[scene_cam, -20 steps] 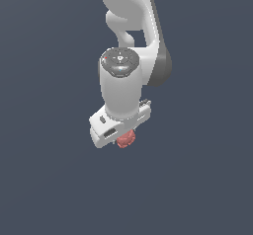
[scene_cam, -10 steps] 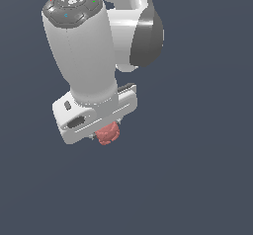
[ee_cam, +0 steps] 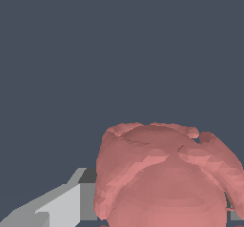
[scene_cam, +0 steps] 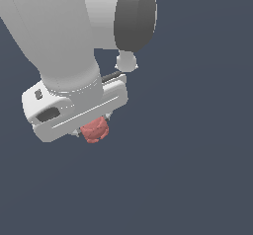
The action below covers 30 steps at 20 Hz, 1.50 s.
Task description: Pick up the object and move it to a goal position.
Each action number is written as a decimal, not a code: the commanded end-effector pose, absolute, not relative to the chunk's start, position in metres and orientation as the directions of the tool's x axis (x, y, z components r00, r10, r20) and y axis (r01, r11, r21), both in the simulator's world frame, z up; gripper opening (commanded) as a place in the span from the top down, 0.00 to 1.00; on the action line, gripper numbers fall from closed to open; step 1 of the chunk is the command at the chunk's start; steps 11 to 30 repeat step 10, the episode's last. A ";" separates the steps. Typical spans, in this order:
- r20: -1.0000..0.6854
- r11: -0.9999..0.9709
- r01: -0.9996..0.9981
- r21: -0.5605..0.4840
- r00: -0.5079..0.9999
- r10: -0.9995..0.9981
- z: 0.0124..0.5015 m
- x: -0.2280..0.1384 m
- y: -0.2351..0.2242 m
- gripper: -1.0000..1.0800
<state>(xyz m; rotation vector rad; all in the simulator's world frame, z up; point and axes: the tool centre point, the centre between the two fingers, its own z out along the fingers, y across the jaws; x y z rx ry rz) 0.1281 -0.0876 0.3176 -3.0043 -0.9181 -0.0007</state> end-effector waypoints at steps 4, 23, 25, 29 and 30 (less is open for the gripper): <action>0.000 -0.829 0.559 0.000 0.829 0.559 0.327 0.131 -0.093 1.00; 0.000 -0.829 0.559 0.000 0.829 0.559 0.329 0.133 -0.095 1.00; 0.000 -0.829 0.559 0.000 0.829 0.559 0.329 0.133 -0.095 1.00; 0.000 -0.829 0.559 0.000 0.829 0.559 0.329 0.133 -0.095 1.00; 0.000 -0.829 0.559 0.000 0.829 0.559 0.329 0.133 -0.095 1.00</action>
